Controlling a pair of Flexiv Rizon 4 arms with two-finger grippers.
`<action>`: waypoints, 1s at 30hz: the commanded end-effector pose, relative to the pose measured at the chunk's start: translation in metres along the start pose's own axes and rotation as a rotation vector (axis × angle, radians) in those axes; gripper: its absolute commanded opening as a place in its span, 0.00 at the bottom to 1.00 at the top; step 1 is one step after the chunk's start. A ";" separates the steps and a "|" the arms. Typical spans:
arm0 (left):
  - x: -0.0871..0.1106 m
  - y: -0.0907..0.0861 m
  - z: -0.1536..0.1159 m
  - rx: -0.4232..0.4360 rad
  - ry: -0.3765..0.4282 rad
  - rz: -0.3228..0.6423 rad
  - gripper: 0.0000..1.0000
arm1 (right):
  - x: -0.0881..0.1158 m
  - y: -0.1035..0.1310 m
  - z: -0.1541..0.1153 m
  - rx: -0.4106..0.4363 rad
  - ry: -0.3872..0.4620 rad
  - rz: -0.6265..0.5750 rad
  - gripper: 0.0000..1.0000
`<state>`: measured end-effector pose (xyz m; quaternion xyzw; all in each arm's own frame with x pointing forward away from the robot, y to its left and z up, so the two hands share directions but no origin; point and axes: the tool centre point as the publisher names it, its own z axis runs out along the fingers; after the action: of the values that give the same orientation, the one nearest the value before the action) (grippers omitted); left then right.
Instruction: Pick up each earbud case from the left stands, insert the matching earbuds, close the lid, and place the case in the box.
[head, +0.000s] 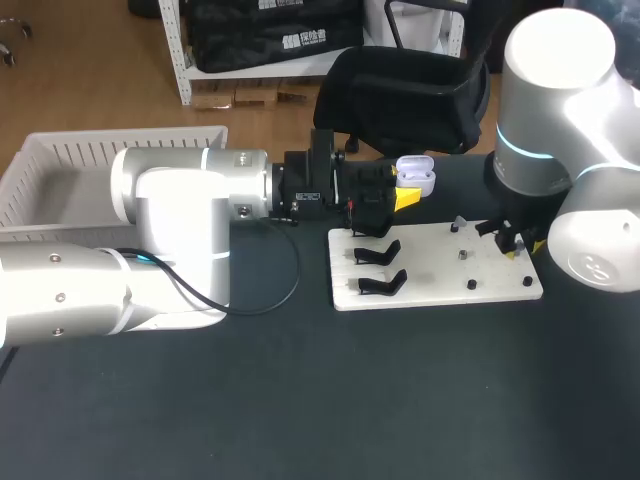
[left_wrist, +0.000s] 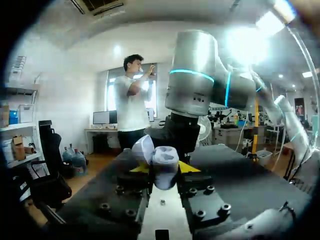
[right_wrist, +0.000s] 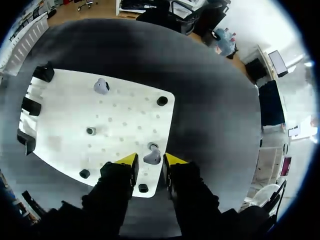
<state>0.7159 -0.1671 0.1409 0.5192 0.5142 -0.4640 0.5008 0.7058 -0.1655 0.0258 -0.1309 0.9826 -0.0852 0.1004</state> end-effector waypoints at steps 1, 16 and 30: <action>0.001 -0.002 0.000 -0.008 -0.004 0.003 0.00 | 0.001 0.000 0.001 0.008 -0.002 0.006 0.14; 0.001 -0.002 0.000 -0.008 -0.004 0.003 0.00 | 0.002 -0.005 -0.024 0.032 0.001 0.032 0.00; 0.001 -0.002 0.000 -0.008 -0.004 0.003 0.00 | 0.008 0.013 -0.114 0.030 0.033 0.117 0.00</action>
<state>0.7158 -0.1672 0.1409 0.5192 0.5142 -0.4640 0.5008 0.6813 -0.1468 0.1097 -0.0730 0.9886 -0.0944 0.0923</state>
